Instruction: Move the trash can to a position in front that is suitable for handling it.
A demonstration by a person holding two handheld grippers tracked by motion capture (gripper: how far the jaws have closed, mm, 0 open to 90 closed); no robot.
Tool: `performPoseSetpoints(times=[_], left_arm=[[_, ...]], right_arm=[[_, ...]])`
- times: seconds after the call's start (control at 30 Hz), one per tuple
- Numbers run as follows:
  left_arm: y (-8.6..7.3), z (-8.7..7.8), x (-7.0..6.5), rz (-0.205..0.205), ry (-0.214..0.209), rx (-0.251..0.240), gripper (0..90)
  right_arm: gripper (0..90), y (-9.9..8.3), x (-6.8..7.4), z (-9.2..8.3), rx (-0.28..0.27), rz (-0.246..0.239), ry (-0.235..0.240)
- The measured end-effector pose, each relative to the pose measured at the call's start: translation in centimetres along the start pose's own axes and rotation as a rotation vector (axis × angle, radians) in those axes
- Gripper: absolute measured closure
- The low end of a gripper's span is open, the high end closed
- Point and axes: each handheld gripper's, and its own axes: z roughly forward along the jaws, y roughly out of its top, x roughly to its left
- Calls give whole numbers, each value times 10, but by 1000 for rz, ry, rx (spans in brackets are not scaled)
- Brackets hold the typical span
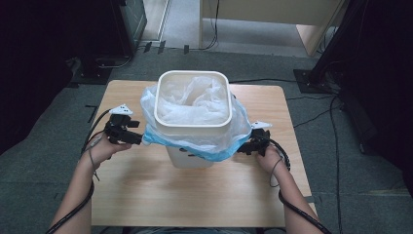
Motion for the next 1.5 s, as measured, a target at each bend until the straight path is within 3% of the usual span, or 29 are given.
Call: performPoseSetpoints(times=[0.83,1.5], left_arm=[[12,-13,-10,32,-8,7,141],[23,-30,-19,40,-7,-57,142]], right_arm=[[0,0,0,0,0,0,0],[0,0,0,0,0,0,0]])
